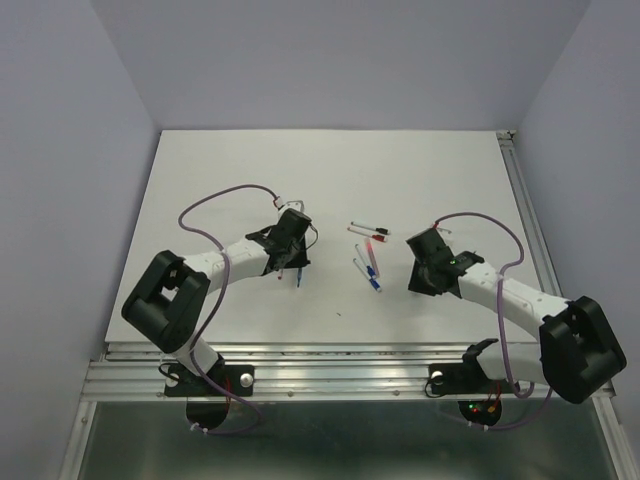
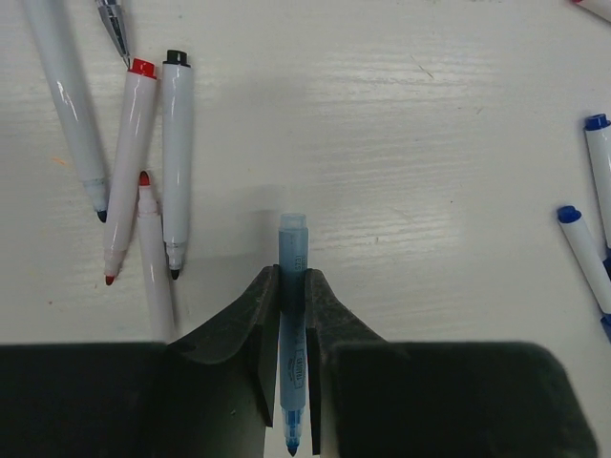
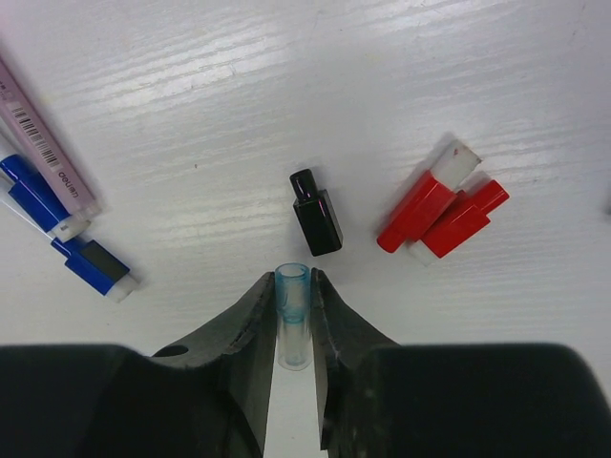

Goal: Open the pen caps

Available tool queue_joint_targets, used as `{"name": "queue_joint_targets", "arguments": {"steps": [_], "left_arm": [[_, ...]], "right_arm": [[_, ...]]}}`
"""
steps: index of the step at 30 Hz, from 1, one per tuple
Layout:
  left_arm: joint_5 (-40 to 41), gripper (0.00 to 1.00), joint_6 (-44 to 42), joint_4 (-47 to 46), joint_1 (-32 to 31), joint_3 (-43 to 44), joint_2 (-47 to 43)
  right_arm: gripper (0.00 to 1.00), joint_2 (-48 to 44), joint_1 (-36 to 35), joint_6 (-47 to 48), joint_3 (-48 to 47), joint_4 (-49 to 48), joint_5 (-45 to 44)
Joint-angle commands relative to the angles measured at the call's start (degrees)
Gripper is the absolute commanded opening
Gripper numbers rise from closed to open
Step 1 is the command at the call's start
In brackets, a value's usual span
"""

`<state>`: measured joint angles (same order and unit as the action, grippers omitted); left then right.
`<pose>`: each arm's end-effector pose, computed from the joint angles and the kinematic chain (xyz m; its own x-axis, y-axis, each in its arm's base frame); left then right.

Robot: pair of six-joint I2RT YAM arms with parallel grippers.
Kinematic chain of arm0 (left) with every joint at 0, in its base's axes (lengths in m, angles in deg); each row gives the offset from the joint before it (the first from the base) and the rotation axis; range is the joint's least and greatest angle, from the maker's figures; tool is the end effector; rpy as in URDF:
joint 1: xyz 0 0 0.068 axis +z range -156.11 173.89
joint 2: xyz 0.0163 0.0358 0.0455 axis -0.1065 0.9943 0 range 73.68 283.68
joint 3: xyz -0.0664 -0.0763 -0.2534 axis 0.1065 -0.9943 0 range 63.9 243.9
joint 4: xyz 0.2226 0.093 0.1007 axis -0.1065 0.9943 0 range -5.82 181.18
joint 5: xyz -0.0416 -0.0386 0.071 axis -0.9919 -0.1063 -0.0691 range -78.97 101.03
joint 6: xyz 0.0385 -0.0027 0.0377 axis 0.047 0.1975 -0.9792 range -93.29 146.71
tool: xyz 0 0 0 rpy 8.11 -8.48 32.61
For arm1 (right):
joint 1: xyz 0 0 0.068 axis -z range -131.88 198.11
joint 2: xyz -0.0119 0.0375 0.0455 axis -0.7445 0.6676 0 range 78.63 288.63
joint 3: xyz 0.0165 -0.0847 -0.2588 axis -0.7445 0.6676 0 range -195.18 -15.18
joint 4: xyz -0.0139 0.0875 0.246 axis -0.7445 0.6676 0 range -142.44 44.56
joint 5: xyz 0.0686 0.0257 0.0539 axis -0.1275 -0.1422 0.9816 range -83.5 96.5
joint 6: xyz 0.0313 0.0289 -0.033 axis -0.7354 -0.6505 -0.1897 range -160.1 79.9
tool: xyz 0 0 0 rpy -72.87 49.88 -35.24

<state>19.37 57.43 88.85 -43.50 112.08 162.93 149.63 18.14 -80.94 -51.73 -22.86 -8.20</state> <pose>0.2548 -0.1883 0.1835 -0.7550 -0.0591 -0.6530 0.1567 0.9508 -0.2672 0.1930 0.1008 0.1765 -0.8422 0.2443 -0.4806 0.2164 0.9697 0.1137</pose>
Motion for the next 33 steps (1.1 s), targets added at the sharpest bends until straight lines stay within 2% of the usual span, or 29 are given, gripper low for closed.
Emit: {"name": "queue_joint_targets", "arguments": {"steps": [1, 4, 6, 11, 12, 18, 21, 22, 24, 25, 26, 33], "left_arm": [[2.6, 0.09, -0.8, 2.5, 0.0, 3.2, 0.8], [4.1, 0.18, -0.7, 4.0, 0.1, 4.5, 1.6], [4.7, 0.27, -0.7, 4.9, 0.1, 5.1, 1.8], [4.1, 0.35, -0.5, 5.7, 0.1, 5.8, 2.0], [3.5, 0.42, -0.5, 5.7, 0.0, 6.0, 1.5], [4.1, 0.57, -0.3, 7.3, 0.1, 7.2, -0.1], [1.7, 0.76, -0.5, 7.0, -0.2, 8.2, -2.0], [1.1, 0.83, -0.5, 6.4, -0.4, 8.5, -3.1], [-1.4, 0.92, 0.0, 5.2, -1.4, 8.5, -4.1], [-2.4, 0.98, 0.2, 5.0, -1.7, 8.5, -4.3], [-3.4, 0.98, 0.6, 4.7, -2.4, 8.6, -4.6], [-3.1, 0.99, 5.1, 5.2, -7.5, 11.0, -0.7]], "right_arm": [[0.27, -1.9, 0.4, 0.7, 1.3, 0.2, -2.1], [0.29, -2.4, 0.4, 0.9, 1.3, 0.7, -2.2], [0.31, -2.5, 0.4, 0.9, 1.2, 0.9, -1.9], [0.34, -3.5, 0.4, 1.3, 0.6, 0.9, -1.2], [0.34, -4.2, 0.4, 1.7, 0.5, 0.8, -0.9], [0.38, -9.0, 0.4, 3.0, -0.3, 0.3, 0.3], [0.54, -11.9, 0.4, 3.3, -0.5, -0.1, -0.2], [0.68, -12.5, 0.5, 3.3, -0.4, -0.3, -0.3], [0.82, -14.4, 0.4, 3.0, -0.3, -1.4, -0.8], [0.95, -14.9, 0.4, 2.9, -0.2, -1.6, -0.9], [1.0, -15.8, 0.4, 2.4, 0.1, -2.2, -1.3], [1.0, -17.0, 0.4, 2.8, 1.7, -4.7, -1.2]]}}
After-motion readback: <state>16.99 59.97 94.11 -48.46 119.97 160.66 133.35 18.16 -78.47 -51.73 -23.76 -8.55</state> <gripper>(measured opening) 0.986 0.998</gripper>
